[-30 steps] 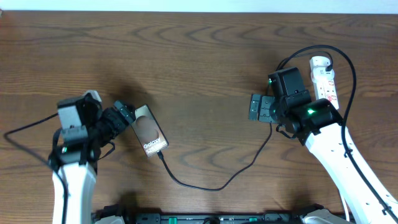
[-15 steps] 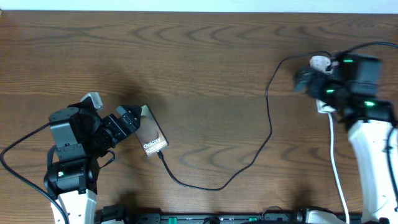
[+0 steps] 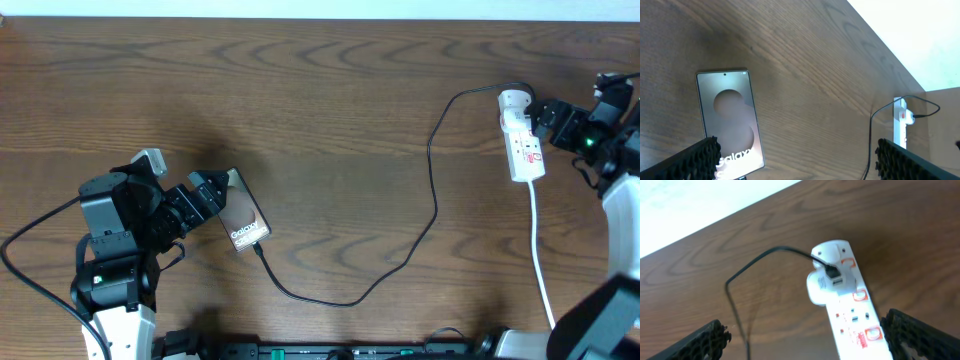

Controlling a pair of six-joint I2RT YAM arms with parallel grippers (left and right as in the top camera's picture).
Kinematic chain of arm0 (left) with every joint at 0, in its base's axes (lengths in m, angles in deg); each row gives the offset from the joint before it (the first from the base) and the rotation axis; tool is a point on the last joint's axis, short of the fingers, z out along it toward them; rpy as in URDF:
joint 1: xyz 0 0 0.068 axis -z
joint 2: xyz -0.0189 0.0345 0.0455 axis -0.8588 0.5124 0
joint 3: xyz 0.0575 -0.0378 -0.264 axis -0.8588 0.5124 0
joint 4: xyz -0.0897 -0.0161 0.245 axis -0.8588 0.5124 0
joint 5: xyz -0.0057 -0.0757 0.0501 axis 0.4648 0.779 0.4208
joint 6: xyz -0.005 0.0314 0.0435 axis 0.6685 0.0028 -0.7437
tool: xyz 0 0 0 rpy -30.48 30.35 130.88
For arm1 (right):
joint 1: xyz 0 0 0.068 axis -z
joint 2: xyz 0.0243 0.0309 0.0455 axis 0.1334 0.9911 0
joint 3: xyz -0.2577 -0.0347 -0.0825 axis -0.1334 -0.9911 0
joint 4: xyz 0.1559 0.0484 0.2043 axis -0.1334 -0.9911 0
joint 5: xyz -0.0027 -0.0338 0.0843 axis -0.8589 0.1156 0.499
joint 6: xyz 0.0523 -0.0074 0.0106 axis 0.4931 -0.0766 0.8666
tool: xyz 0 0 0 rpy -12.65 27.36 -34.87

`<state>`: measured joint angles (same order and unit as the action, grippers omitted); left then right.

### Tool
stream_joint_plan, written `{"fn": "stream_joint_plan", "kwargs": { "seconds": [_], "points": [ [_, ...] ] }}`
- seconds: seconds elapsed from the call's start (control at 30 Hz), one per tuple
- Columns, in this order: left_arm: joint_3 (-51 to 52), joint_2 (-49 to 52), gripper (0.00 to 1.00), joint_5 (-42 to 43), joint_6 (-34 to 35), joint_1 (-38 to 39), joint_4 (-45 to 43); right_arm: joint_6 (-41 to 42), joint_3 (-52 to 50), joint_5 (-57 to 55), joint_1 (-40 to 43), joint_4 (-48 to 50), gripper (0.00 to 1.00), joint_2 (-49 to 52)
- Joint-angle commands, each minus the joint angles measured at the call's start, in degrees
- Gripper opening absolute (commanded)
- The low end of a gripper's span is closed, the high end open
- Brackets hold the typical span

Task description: Plug charger to phone and switch on socket

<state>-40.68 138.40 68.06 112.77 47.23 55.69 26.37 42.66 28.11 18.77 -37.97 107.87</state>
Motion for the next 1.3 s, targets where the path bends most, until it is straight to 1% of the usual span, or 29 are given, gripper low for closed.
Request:
{"fn": "stream_joint_plan", "kwargs": {
  "seconds": [0.0,0.1,0.2,0.33,0.57,0.77,1.27],
  "points": [
    [-0.5,-0.1,0.98,0.9,-1.6,-0.2,0.3,-2.3,0.9,0.9,0.5,3.2,0.99,5.8],
    [-0.5,-0.1,0.98,0.8,-1.9,-0.2,0.5,-2.3,1.0,1.7,0.5,5.1,0.99,10.4],
    [-0.5,-0.1,0.98,0.8,-2.0,-0.2,0.5,-2.3,2.6,2.7,0.5,5.2,0.99,17.2],
    [-0.5,-0.1,0.98,0.8,-2.0,-0.2,0.5,-2.5,2.7,2.8,0.1,6.0,0.99,19.8],
    [-0.5,-0.1,0.98,0.8,-2.0,-0.2,0.8,-3.1,2.7,2.8,-0.5,8.1,0.99,20.3],
    [-0.5,-0.1,0.98,0.7,-3.7,-0.2,2.5,-4.0,2.7,2.9,-0.9,10.7,0.99,20.3],
    [-0.5,-0.1,0.98,0.7,-3.7,-0.2,2.6,-3.7,2.7,2.8,-2.7,11.8,0.99,21.3]
  ]
}}
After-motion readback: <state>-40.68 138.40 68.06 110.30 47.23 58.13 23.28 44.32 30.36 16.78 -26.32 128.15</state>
